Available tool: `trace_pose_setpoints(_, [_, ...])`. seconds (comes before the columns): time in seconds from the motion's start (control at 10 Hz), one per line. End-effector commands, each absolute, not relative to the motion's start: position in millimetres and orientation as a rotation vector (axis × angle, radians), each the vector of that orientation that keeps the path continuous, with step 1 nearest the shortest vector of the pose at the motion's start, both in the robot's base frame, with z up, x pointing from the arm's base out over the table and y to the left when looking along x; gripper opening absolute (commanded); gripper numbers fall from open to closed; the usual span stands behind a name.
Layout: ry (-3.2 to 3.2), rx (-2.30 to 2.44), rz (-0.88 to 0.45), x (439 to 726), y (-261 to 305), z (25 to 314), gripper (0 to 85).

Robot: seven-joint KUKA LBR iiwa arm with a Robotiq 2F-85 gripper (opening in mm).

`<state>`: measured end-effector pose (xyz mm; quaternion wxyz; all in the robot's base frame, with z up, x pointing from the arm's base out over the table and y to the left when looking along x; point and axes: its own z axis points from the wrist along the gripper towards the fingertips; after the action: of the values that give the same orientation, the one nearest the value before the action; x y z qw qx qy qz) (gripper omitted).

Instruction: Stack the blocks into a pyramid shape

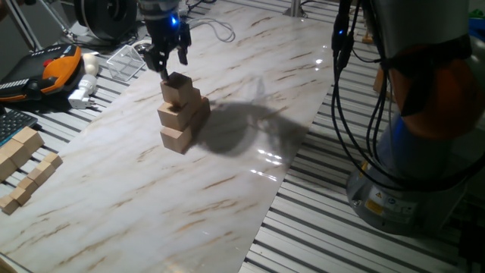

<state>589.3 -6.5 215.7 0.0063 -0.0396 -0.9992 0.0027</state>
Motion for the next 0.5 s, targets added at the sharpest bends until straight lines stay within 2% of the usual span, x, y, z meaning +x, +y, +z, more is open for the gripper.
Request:
trace_pose_setpoints(0.0, [-3.138,-0.093,0.027,592,-14,219,68.0])
trace_pose_setpoints(0.2, [-3.141,0.008,0.063,596,-27,229,34.0])
trace_pose_setpoints(0.4, [-3.104,0.112,0.024,597,-44,241,0.0])
